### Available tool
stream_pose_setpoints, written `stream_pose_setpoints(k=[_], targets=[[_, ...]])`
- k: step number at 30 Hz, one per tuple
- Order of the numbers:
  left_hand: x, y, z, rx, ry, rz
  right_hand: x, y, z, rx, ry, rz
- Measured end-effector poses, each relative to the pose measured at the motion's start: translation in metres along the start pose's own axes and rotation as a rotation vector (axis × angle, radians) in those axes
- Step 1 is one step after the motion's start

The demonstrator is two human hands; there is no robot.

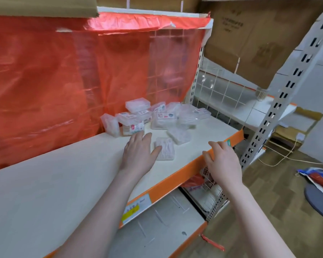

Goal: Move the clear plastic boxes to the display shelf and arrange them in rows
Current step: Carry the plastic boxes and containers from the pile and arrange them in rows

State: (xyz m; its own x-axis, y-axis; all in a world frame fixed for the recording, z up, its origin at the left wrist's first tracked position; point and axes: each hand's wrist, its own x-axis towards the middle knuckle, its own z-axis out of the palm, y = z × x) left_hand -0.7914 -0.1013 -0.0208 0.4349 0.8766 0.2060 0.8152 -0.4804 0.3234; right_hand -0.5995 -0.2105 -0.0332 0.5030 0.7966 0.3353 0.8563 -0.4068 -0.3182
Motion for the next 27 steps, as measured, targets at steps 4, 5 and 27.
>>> stream_pose_setpoints(k=[4, 5, 27], targets=[[0.021, 0.010, 0.017, 0.019, -0.024, -0.041, 0.035, 0.008, 0.012, 0.051, -0.030, -0.026], [0.025, 0.011, 0.021, 0.023, -0.025, -0.061, 0.044, 0.010, 0.017, 0.067, -0.044, -0.047], [0.004, 0.040, 0.040, 0.118, 0.127, -0.653, 0.127, -0.001, 0.074, 0.153, -0.353, -0.526]])
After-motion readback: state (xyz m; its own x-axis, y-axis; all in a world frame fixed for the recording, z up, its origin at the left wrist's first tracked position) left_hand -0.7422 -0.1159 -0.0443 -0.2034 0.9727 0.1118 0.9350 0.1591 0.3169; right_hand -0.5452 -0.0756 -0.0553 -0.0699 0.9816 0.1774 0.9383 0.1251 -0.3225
